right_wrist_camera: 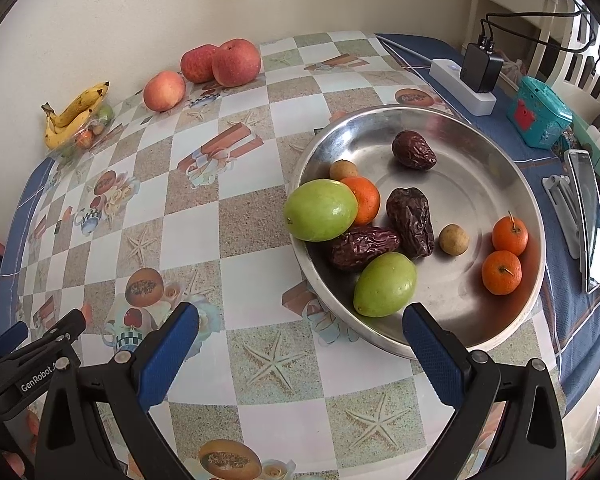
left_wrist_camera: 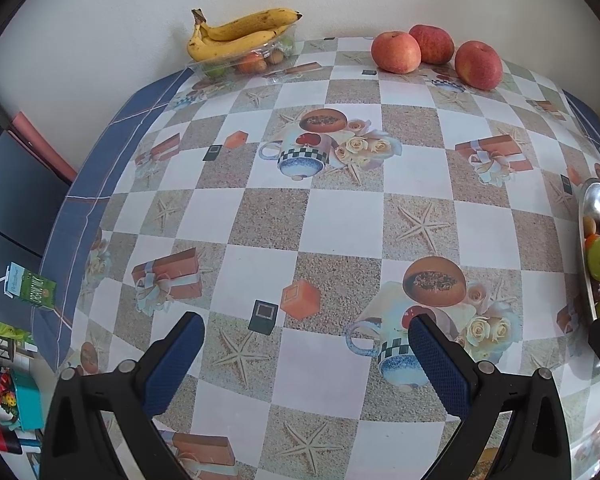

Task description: Organize fruits

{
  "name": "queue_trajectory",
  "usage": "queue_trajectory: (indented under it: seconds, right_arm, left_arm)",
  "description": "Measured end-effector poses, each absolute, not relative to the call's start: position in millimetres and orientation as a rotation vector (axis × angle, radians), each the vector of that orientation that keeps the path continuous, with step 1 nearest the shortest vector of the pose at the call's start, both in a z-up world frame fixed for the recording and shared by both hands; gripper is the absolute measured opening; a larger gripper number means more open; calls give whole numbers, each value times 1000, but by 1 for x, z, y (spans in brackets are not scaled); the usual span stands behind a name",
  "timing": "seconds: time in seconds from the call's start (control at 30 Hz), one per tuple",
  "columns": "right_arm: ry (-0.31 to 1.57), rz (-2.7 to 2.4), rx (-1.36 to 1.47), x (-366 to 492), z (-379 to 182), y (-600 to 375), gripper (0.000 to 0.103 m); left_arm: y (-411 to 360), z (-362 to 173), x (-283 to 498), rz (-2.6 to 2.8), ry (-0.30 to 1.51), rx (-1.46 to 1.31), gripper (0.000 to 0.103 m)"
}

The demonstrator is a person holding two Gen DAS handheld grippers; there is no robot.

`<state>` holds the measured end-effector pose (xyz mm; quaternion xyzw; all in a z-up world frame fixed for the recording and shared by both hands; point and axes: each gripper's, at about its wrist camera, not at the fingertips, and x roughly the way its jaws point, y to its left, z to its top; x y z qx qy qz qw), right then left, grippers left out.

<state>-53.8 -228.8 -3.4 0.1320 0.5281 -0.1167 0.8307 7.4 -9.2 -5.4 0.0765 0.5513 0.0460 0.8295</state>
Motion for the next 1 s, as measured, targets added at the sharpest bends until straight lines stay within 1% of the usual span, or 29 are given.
queue_trajectory:
  seconds: [1.0]
  right_arm:
    - [1125,-244,276,-53,-4,-228,102]
  left_arm:
    - [-4,-5,9,96,1178,128,103]
